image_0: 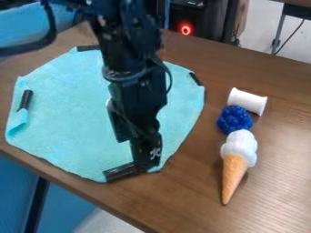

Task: Fold the blue cloth on the table from bottom right to top left

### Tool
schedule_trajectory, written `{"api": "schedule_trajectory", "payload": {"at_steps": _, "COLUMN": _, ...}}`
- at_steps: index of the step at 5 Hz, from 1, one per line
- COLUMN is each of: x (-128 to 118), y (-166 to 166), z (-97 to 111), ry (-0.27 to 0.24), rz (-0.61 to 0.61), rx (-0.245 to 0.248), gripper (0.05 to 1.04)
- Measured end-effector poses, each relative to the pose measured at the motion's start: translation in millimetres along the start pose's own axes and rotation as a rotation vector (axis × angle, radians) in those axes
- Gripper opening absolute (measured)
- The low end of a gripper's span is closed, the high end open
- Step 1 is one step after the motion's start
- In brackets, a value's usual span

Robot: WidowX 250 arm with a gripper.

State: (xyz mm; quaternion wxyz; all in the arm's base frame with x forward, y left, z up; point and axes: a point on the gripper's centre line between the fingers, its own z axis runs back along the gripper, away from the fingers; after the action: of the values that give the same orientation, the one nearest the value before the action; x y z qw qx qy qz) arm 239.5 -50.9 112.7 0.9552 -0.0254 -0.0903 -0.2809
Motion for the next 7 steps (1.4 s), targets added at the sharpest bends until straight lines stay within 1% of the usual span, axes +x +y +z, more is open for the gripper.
{"api": "schedule_trajectory", "payload": {"at_steps": 1, "x": -10.8, "y": 2.1, "z": -12.1, "ry": 0.029, "rz": -0.039, "rx": 0.021, "gripper": 0.999}}
{"api": "schedule_trajectory", "payload": {"at_steps": 2, "x": -23.9, "y": 5.2, "z": -26.2, "ry": 0.072, "rz": -0.062, "rx": 0.015, "gripper": 0.999}}
{"api": "schedule_trajectory", "payload": {"at_steps": 3, "x": -28.9, "y": 8.1, "z": -31.0, "ry": 0.063, "rz": -0.072, "rx": 0.042, "gripper": 0.972}}
{"api": "schedule_trajectory", "payload": {"at_steps": 4, "x": -32.2, "y": 8.3, "z": -31.3, "ry": 0.053, "rz": -0.070, "rx": 0.045, "gripper": 0.703}}
{"api": "schedule_trajectory", "payload": {"at_steps": 5, "x": -32.1, "y": 11.7, "z": -30.8, "ry": 0.043, "rz": -0.048, "rx": 0.030, "gripper": 0.410}}
{"api": "schedule_trajectory", "payload": {"at_steps": 6, "x": -34.4, "y": 15.0, "z": -28.8, "ry": 0.047, "rz": -0.031, "rx": -0.015, "gripper": 0.204}}
{"api": "schedule_trajectory", "payload": {"at_steps": 7, "x": -35.4, "y": 16.8, "z": -20.3, "ry": 0.046, "rz": -0.006, "rx": -0.106, "gripper": 0.104}}
